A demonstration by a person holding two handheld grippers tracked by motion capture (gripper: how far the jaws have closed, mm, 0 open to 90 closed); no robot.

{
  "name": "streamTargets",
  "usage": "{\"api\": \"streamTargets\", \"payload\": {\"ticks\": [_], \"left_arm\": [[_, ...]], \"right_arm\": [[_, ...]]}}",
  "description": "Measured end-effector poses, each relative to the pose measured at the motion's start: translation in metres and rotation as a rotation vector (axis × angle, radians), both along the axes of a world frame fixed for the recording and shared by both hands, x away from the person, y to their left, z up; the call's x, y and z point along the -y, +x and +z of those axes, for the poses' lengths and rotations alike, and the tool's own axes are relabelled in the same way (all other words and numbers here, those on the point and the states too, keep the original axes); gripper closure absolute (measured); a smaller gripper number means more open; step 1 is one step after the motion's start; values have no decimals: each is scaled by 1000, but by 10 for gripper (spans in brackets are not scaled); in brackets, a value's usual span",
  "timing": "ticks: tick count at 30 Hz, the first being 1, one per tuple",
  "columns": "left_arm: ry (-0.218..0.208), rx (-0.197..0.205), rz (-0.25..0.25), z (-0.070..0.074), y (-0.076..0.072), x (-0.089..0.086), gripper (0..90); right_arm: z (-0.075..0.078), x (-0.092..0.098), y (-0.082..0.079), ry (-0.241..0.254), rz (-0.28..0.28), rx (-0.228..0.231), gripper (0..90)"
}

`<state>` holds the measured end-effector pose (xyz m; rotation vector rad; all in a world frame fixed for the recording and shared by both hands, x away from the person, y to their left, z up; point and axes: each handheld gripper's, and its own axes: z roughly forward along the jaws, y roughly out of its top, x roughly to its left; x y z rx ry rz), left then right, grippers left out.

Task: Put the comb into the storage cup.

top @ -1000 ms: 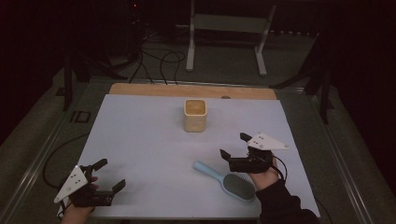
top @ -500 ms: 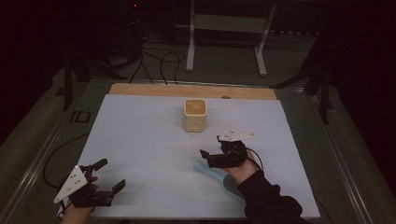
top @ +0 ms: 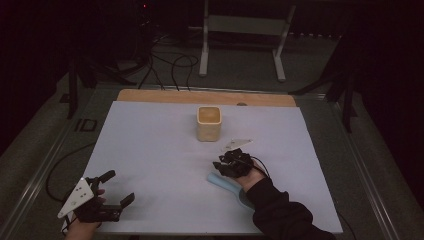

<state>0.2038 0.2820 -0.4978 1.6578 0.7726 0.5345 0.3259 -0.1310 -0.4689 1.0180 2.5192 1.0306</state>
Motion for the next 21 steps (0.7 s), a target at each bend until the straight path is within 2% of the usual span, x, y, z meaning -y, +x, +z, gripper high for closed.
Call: {"api": "streamTargets", "payload": {"ticks": [3, 8, 10, 13, 21], "left_arm": [[5, -4, -1, 0, 0, 0, 0], [4, -6, -2, -1, 0, 1, 0], [5, -3, -3, 0, 0, 1, 0], [2, -6, -1, -1, 0, 0, 0], [6, -4, 0, 0, 0, 0, 0]], "right_arm": [[-6, -1, 2, -28, -2, -36, 758], [-14, -5, 3, -95, 14, -56, 897], [-17, -7, 4, -127, 25, -71, 900], [-21, -10, 4, -176, 38, -65, 900], [-25, -20, 1, -196, 81, -104, 900]]}}
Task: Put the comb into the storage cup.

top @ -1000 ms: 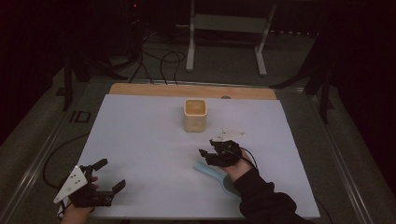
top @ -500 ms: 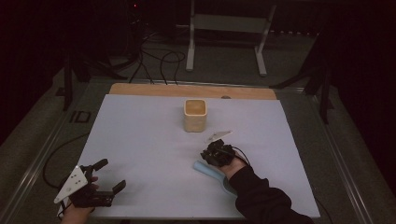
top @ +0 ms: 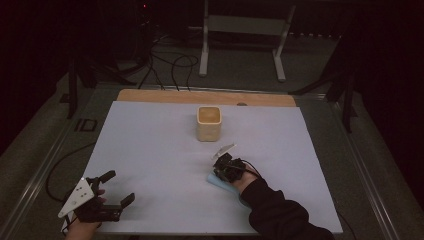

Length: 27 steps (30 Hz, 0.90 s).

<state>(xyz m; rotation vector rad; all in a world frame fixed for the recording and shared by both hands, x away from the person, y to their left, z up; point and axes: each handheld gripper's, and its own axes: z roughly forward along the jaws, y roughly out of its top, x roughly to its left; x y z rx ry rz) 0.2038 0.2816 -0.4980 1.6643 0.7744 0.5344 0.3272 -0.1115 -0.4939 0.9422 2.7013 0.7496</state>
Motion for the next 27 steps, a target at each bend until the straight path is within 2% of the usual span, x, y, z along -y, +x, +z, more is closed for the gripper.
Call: {"api": "streamTargets", "payload": {"ticks": [5, 11, 18, 21, 27], "left_arm": [[0, -1, 1, 0, 0, 0, 0], [0, 0, 2, 0, 0, 0, 0], [-3, 0, 2, 0, 0, 0, 0], [-2, -4, 3, 0, 0, 0, 0], [-1, -5, 2, 0, 0, 0, 0]], "right_arm": [[2, -2, -7, 14, 25, -18, 900], [3, -9, -23, 15, 89, -32, 900], [3, -15, -44, -4, 159, -61, 900], [2, -14, -52, -11, 185, -64, 900], [-1, -5, -70, -20, 203, -82, 900]]}}
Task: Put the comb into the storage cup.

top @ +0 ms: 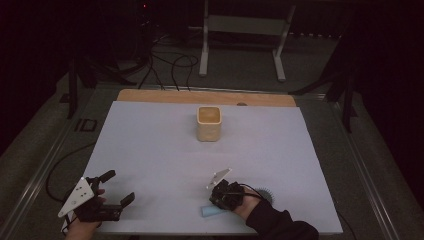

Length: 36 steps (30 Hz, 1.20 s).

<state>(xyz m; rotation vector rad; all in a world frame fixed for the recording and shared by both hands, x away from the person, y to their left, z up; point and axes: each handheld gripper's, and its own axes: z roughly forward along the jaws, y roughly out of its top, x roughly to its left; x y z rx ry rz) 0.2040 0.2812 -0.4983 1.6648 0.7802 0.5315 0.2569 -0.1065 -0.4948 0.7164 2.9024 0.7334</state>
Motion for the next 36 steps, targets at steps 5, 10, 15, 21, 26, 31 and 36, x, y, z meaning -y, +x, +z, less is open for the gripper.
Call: {"api": "streamTargets", "payload": {"ticks": [5, 10, 15, 21, 26, 31, 36], "left_arm": [[0, 1, 1, 0, 0, 0, 0], [-2, -1, 1, 0, 0, 0, 0], [-2, 1, 1, 0, 0, 0, 0], [1, -1, -1, 0, 1, 0, 0], [-2, -1, -1, 0, 1, 1, 0], [-3, -1, -2, 0, 1, 0, 0], [-1, 0, -2, 0, 1, 1, 0]], "right_arm": [[-2, 9, -10, 5, -6, -17, 900], [3, 23, -21, 4, -20, -9, 900], [5, 40, -34, -8, -35, -16, 900], [6, 60, -44, -10, -60, -33, 900], [7, 64, -47, -39, -45, -30, 900], [8, 71, -48, -70, -31, -41, 900], [7, 83, -47, -116, -49, -50, 900]]}}
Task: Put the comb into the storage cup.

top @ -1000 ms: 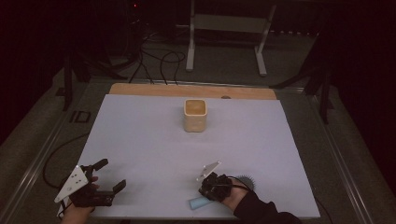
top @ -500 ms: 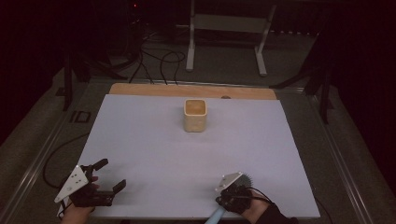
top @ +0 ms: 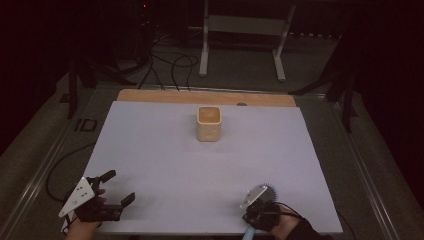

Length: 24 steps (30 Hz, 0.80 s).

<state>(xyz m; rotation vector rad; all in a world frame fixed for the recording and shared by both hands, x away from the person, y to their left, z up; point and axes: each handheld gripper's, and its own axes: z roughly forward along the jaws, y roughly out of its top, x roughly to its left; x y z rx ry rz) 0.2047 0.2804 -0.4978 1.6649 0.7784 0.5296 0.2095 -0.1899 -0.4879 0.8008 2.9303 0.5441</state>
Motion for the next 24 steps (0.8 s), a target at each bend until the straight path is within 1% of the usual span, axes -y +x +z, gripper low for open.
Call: {"api": "streamTargets", "payload": {"ticks": [1, 4, 6, 8, 9, 10, 11, 12, 14, 17, 20, 21, 24], "left_arm": [[0, -2, 0, 0, 0, 0, 0], [0, 0, -2, 0, 1, 1, 0], [4, -2, -2, -1, 1, 1, 0], [10, -2, -2, -1, 1, 1, 0], [10, -2, -2, -1, 1, 1, 0], [2, -2, -3, -1, 1, 1, 0], [1, -5, -2, -1, 1, 1, 0], [3, -8, -2, -1, 1, 1, 0], [5, -5, -2, -1, 1, 2, 0], [2, -7, -2, -1, 1, 1, 0], [2, -4, -3, -1, 1, 2, 0], [2, -5, -3, -1, 1, 2, 0], [3, -4, -3, -1, 1, 2, 0]], "right_arm": [[-1, 5, 2, -9, 11, 2, 900], [-2, 18, 4, -32, -17, -2, 900], [-2, 27, 6, -36, -34, 5, 900], [-1, 35, 7, -31, -49, 2, 900], [-1, 35, 7, -31, -49, 2, 900], [0, 38, 7, -28, -63, -1, 900], [1, 42, 6, -31, -50, 3, 899], [2, 44, 5, -17, -71, -5, 899], [6, 47, 2, -16, -75, -4, 899], [10, 47, -7, 11, -87, -3, 899], [6, 45, -13, 13, -98, 3, 900], [6, 47, -13, 24, -111, -3, 900], [5, 51, -14, 28, -127, -17, 900]]}}
